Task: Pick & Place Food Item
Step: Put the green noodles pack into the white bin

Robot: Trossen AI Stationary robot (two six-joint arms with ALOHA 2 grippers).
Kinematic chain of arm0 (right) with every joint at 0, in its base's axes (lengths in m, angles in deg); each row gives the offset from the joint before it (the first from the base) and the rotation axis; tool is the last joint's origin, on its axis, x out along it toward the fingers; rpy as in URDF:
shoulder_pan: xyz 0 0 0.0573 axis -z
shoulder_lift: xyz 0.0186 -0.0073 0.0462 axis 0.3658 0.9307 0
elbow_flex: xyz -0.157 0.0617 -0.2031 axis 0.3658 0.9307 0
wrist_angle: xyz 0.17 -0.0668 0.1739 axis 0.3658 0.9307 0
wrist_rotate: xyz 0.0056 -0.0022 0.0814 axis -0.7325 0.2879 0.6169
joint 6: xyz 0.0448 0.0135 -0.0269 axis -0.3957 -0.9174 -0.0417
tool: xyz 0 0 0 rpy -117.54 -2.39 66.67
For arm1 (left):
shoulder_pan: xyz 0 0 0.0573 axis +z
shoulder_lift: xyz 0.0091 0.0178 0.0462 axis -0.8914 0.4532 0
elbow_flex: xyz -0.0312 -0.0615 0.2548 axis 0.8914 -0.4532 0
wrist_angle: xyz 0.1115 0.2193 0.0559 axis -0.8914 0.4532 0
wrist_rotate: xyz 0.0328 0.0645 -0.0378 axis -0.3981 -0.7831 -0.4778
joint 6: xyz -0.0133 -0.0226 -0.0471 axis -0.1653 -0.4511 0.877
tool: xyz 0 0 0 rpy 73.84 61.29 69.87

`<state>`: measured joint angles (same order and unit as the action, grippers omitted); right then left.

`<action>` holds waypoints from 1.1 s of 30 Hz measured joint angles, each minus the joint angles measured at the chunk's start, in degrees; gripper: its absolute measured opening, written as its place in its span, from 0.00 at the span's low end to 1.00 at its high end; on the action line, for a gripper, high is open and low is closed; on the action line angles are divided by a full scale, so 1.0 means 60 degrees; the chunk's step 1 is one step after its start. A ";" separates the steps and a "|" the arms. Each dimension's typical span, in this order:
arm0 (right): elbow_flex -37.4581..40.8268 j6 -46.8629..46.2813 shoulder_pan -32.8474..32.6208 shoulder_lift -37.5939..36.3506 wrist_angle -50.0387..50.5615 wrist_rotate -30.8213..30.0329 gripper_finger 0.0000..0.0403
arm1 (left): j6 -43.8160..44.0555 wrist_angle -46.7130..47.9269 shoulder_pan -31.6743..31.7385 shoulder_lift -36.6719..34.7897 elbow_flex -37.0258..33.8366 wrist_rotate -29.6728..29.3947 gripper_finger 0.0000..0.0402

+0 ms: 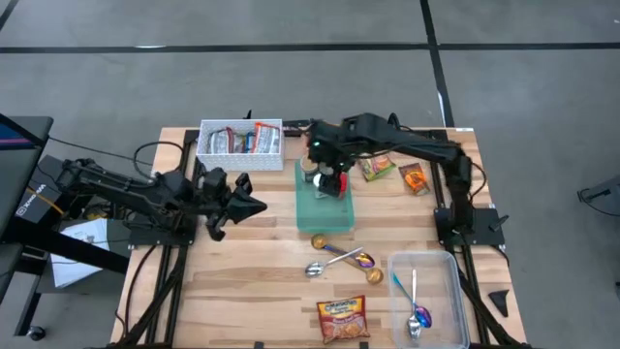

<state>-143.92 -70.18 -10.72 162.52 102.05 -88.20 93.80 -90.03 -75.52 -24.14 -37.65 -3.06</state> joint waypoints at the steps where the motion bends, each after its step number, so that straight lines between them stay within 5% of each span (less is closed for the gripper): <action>1: 0.0000 -0.0147 -0.0074 -0.0227 -0.0065 -0.0003 0.84 | -0.0010 0.0316 0.0004 0.0000 0.0000 -0.0087 0.00; 12: -0.0004 -0.2553 -0.1001 -0.2133 -0.0274 -0.0160 0.84 | -0.1665 0.2201 0.0172 0.0001 -0.0373 -0.0279 0.00; 23: 0.0000 -0.6383 -0.1946 -0.2731 0.0961 -0.1173 0.84 | -0.1669 0.0726 0.0649 0.0000 -0.1389 -0.0315 0.00; 33: 0.0000 -0.6697 -0.1949 -0.2733 0.0857 -0.1328 0.84 | -0.1957 0.0225 0.0990 0.0004 -0.1515 -0.0299 0.04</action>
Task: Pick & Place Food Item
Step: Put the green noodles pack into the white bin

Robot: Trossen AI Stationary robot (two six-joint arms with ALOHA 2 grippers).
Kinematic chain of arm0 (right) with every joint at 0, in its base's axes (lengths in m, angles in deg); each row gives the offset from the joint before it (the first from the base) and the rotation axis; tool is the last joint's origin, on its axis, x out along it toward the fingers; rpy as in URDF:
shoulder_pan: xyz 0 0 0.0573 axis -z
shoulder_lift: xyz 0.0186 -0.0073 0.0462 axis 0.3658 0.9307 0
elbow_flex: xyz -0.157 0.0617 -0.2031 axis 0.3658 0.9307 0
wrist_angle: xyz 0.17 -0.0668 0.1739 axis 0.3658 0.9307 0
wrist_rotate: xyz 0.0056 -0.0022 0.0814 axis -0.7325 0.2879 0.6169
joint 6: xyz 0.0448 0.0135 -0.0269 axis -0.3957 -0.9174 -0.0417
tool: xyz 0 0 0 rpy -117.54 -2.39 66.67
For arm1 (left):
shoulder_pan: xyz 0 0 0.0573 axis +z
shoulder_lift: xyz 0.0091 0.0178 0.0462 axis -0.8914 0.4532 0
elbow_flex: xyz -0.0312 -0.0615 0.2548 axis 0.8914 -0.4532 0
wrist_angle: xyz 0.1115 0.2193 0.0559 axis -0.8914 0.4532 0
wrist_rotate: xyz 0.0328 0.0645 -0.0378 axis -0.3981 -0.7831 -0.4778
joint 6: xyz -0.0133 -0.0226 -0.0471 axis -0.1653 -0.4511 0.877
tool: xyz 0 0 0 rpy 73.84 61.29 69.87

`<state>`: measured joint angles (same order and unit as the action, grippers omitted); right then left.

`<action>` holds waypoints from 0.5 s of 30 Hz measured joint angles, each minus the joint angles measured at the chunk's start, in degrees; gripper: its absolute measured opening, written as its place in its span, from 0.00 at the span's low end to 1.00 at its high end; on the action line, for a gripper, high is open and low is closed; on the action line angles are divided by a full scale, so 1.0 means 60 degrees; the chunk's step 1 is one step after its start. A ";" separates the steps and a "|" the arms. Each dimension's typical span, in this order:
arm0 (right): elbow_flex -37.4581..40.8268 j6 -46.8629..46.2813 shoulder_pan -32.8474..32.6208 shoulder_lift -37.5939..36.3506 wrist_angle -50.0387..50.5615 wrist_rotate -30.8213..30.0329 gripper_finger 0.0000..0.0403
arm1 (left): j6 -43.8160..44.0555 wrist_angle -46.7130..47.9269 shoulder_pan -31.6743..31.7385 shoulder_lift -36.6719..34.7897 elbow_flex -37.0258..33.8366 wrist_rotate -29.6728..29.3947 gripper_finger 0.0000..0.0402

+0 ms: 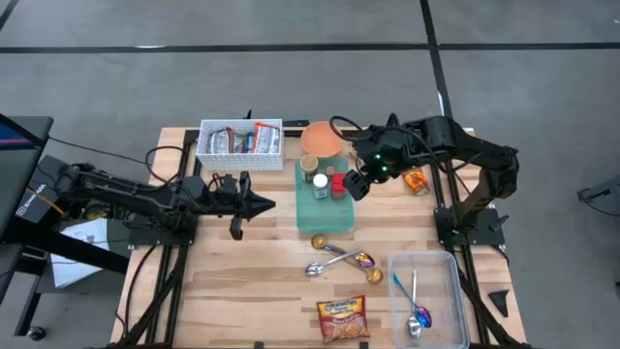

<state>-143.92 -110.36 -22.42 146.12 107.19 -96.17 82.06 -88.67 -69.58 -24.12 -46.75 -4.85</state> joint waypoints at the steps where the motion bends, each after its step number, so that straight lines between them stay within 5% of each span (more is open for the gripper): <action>1: 0.0000 0.0014 0.0024 0.0000 0.0029 -0.0033 0.84 | 0.0136 -0.0131 0.0067 -0.0004 0.0000 0.0000 0.06; 15: 0.0005 0.1613 -0.0016 -0.0661 0.0818 -0.1433 0.84 | 0.0969 -0.0587 0.0355 -0.0378 0.0011 -0.0130 0.70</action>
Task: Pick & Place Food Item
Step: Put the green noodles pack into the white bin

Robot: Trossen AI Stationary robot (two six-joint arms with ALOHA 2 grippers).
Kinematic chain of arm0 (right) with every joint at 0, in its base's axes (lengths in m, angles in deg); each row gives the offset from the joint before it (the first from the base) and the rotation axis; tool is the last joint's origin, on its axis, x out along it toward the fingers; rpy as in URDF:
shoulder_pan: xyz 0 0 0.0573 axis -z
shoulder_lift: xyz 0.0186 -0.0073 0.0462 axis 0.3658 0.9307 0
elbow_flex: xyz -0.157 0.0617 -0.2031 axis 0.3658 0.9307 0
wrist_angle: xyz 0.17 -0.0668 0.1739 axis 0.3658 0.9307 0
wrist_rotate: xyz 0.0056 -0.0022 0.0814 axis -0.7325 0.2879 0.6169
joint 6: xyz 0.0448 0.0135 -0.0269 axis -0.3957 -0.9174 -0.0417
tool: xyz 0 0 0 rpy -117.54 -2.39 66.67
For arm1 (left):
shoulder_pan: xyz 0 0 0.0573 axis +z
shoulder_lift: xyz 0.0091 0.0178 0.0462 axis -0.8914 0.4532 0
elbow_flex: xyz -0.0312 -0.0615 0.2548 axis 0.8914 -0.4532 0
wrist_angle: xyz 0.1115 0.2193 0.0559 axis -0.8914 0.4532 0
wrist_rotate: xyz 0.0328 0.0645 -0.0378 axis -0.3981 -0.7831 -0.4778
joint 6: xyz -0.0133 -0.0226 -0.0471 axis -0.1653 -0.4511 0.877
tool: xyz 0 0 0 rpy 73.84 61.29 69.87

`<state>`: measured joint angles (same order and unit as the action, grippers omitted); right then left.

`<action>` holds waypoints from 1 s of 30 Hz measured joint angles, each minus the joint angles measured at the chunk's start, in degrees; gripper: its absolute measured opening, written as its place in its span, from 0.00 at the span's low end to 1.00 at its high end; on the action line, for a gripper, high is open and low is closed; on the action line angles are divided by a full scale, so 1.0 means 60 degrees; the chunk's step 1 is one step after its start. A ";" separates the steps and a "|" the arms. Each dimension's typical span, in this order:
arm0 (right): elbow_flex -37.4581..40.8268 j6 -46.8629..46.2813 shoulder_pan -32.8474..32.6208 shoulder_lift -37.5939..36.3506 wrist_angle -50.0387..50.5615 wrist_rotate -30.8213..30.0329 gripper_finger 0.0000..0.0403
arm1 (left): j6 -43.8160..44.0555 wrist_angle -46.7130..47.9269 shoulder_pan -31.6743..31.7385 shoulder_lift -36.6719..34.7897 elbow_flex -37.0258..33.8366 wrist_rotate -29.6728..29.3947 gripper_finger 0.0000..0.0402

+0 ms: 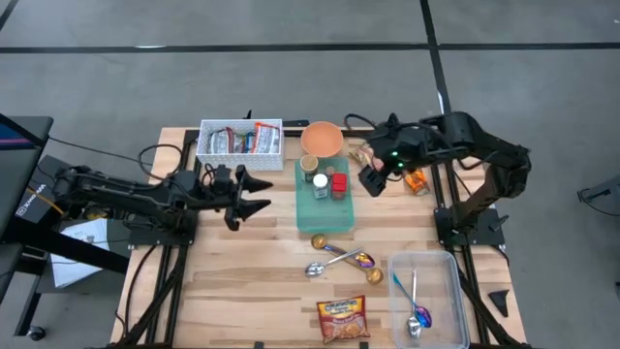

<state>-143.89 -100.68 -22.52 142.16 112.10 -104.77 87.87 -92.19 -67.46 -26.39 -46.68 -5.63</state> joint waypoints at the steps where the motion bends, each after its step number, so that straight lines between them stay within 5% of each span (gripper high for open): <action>1: 0.0003 0.0117 -0.0047 -0.0097 0.0003 -0.0142 0.84 | 0.0095 -0.0026 -0.0003 -0.0103 0.0000 -0.0093 0.73; 10: -0.0001 0.1001 -0.0159 -0.0881 0.0000 -0.0372 0.84 | -0.0620 0.0114 -0.0909 -0.0434 0.1401 -0.1082 0.78; 18: -0.0001 0.1412 -0.0688 -0.1134 0.0000 -0.0391 0.84 | -0.0226 0.4590 -0.2291 0.0012 0.3180 -0.2977 0.76; 22: -0.0001 0.1273 -0.0777 -0.1134 0.0000 -0.1106 0.84 | 0.0032 0.4935 -0.3037 0.0495 0.3651 -0.3569 0.76; 30: 0.0869 0.0866 0.0750 -0.1324 -0.0023 -0.1614 0.81 | 0.0064 0.4863 -0.3729 0.0884 0.4018 -0.5231 0.76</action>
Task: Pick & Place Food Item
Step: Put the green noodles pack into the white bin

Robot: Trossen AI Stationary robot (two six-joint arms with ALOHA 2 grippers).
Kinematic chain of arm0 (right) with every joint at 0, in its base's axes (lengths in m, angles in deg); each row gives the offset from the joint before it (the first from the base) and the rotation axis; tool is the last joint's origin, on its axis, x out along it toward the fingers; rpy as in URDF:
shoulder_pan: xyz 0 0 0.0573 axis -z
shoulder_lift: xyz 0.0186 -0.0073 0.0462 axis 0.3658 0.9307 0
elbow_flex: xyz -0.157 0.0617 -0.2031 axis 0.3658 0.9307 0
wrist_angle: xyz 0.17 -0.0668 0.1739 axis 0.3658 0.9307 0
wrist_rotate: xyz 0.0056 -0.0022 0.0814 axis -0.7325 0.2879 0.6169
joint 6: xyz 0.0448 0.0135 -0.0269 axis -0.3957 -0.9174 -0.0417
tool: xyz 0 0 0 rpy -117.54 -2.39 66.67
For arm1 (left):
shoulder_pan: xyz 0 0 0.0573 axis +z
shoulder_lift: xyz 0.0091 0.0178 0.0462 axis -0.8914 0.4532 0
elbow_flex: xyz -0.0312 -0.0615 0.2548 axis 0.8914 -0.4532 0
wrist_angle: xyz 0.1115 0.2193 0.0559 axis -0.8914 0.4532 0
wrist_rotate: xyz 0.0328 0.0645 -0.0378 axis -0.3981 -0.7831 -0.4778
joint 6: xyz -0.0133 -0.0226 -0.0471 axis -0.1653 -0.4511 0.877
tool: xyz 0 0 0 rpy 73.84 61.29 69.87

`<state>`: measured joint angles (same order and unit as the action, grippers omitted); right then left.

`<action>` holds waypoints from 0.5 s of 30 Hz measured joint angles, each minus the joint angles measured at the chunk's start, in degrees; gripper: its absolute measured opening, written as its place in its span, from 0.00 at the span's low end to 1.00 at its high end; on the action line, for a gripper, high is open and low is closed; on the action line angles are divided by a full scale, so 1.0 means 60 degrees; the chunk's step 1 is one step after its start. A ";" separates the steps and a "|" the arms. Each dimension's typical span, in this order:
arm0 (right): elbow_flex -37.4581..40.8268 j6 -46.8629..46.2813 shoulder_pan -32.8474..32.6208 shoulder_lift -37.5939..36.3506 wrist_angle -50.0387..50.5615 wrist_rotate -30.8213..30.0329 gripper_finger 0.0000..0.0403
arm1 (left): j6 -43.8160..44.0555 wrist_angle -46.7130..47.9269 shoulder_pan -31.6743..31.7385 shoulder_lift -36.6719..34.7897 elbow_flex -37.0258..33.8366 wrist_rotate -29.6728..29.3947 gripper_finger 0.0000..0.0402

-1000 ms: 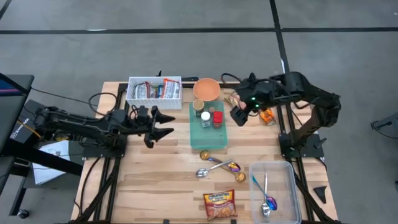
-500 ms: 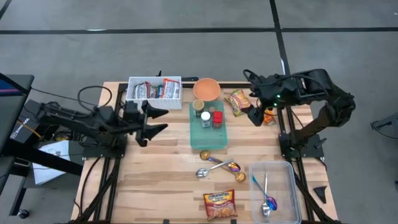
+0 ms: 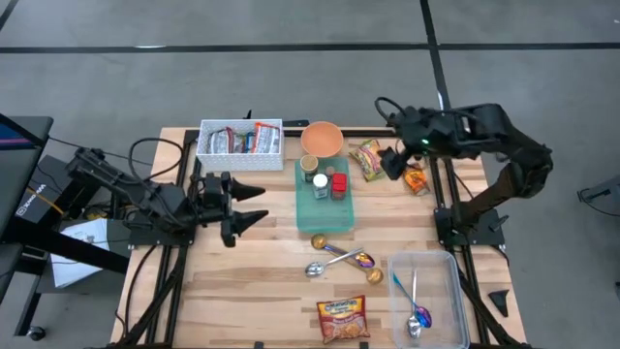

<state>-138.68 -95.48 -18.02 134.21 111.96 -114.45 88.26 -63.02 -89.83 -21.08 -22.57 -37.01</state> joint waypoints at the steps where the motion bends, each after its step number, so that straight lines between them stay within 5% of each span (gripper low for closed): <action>1: 0.0373 0.0121 0.0336 -0.0078 0.0007 -0.0004 0.81 | -0.0001 -0.0005 -0.0041 -0.0006 0.0002 -0.0179 0.76; 7: 0.3069 0.1653 0.3134 -0.0239 -0.0924 0.0023 0.78 | -0.0078 -0.0038 0.0001 -0.0007 0.0004 -0.0655 0.76; 15: 0.5651 0.1752 0.5865 0.0381 -0.3669 0.1692 0.71 | -0.0096 -0.0089 0.0217 -0.0007 0.0004 -0.0756 0.76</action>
<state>-104.77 -84.97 17.17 136.49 89.94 -104.30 87.68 -63.55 -88.53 -21.13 -22.55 -41.55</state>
